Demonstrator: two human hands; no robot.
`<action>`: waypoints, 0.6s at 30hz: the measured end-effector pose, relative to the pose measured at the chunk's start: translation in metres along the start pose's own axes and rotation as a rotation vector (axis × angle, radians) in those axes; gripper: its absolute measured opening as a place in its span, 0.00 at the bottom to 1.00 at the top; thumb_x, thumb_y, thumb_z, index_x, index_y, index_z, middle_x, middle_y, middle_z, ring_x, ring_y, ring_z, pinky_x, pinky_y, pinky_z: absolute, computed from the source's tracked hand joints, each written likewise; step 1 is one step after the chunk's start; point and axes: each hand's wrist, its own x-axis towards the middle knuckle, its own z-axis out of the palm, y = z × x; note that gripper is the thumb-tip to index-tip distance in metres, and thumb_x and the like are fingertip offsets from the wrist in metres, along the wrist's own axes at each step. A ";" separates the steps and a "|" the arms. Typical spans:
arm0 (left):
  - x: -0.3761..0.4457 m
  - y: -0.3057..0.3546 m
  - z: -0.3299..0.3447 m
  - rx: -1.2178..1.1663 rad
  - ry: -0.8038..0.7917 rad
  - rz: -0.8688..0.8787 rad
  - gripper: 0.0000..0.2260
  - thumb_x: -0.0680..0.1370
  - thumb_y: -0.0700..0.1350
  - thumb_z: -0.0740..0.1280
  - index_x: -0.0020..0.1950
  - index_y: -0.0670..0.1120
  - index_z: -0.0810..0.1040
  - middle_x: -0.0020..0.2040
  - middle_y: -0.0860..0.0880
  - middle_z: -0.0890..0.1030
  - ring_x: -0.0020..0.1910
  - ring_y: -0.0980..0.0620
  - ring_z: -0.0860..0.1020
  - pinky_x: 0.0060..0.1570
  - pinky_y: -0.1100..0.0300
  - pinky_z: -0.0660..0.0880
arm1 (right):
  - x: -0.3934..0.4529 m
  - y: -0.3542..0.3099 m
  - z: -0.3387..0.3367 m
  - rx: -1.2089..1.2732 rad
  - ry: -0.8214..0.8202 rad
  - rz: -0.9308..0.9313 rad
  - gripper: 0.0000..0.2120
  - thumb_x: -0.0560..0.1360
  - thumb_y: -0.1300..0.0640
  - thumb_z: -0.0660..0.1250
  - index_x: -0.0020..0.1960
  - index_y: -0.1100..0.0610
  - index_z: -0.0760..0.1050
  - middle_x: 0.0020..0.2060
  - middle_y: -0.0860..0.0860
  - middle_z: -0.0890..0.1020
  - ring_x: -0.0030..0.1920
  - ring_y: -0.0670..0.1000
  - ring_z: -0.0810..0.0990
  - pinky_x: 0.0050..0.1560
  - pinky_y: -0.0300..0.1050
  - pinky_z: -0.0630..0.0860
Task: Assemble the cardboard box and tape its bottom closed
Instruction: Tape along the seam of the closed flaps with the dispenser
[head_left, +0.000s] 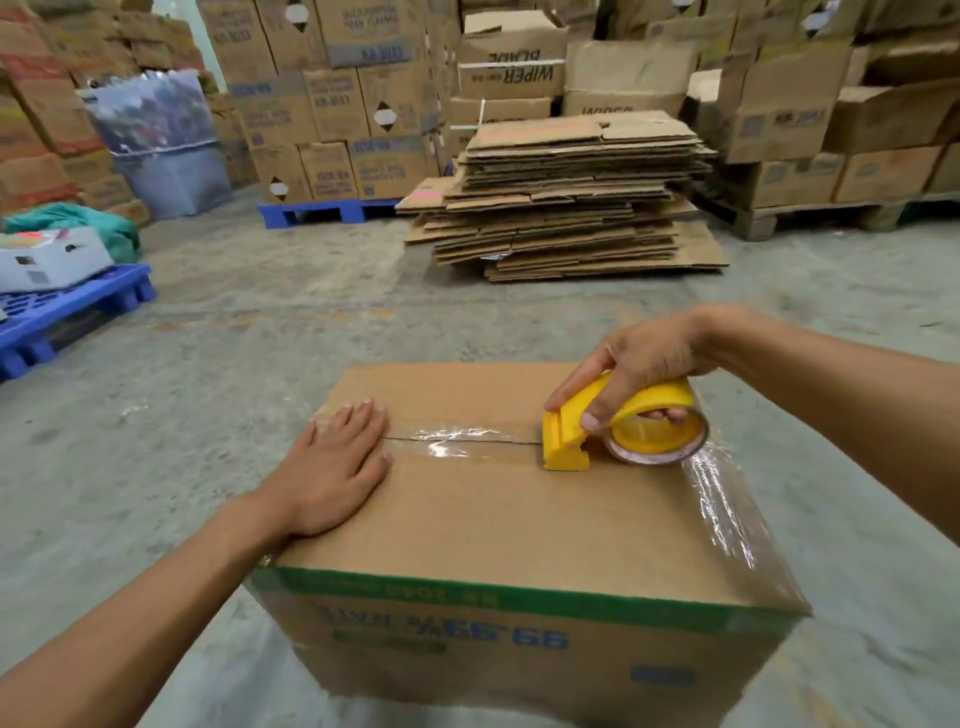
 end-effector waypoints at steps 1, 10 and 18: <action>0.000 0.013 -0.002 0.021 0.019 0.000 0.35 0.76 0.68 0.39 0.80 0.54 0.40 0.80 0.52 0.39 0.79 0.49 0.39 0.76 0.50 0.37 | 0.002 -0.001 -0.001 -0.006 0.002 -0.002 0.22 0.70 0.54 0.75 0.62 0.41 0.79 0.35 0.50 0.84 0.23 0.47 0.75 0.20 0.37 0.75; 0.025 0.152 0.015 -0.066 0.060 0.224 0.29 0.82 0.55 0.45 0.80 0.48 0.39 0.81 0.51 0.43 0.79 0.54 0.40 0.77 0.51 0.40 | 0.012 0.007 -0.010 0.006 -0.038 -0.032 0.22 0.72 0.56 0.74 0.65 0.45 0.78 0.30 0.52 0.82 0.23 0.47 0.75 0.22 0.39 0.77; 0.027 0.146 0.022 -0.037 0.049 0.213 0.30 0.81 0.62 0.43 0.79 0.54 0.39 0.79 0.58 0.39 0.77 0.57 0.37 0.76 0.56 0.37 | -0.028 0.049 -0.029 0.006 -0.028 0.076 0.23 0.69 0.51 0.76 0.61 0.37 0.78 0.50 0.58 0.83 0.36 0.55 0.77 0.23 0.40 0.76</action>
